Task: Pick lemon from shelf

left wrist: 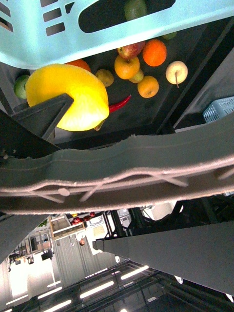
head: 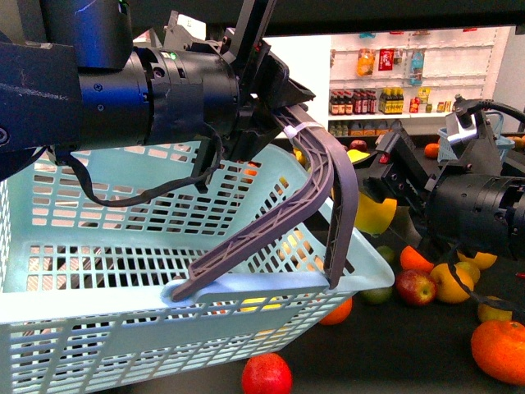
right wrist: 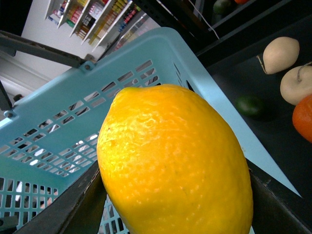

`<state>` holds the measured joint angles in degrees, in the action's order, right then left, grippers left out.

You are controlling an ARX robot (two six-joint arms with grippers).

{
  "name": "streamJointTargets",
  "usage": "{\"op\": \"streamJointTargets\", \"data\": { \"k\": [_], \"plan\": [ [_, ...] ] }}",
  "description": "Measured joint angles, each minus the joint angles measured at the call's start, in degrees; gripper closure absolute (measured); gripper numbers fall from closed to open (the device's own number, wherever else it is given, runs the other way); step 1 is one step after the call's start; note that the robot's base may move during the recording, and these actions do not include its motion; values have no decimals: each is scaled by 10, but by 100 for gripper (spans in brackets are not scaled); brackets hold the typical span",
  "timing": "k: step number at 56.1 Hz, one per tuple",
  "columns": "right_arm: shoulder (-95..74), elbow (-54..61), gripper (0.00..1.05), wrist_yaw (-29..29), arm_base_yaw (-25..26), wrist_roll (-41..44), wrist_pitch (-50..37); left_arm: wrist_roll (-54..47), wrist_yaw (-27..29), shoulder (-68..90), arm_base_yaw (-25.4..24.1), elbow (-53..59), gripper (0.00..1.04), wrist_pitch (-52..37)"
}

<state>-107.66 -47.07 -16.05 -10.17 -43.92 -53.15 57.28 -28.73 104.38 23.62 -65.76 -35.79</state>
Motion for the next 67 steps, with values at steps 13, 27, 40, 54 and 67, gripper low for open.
{"op": "streamJointTargets", "data": {
  "k": [13, 27, 40, 54, 67],
  "plan": [
    [-29, 0, 34, -5, -14, 16, -10, 0, 0, 0, 0, 0, 95, 0],
    [-38, 0, 22, -14, -21, 31, -11, 0, 0, 0, 0, 0, 95, 0],
    [-38, -3, 7, 13, -19, 60, -1, 1, 0, 0, 0, 0, 95, 1],
    [54, 53, 7, 116, 15, 191, -1, 1, 0, 1, 0, 0, 95, 1],
    [352, 242, 7, 112, 76, 316, 135, 1, 0, 1, 0, 0, 95, 1]
  ]
}}
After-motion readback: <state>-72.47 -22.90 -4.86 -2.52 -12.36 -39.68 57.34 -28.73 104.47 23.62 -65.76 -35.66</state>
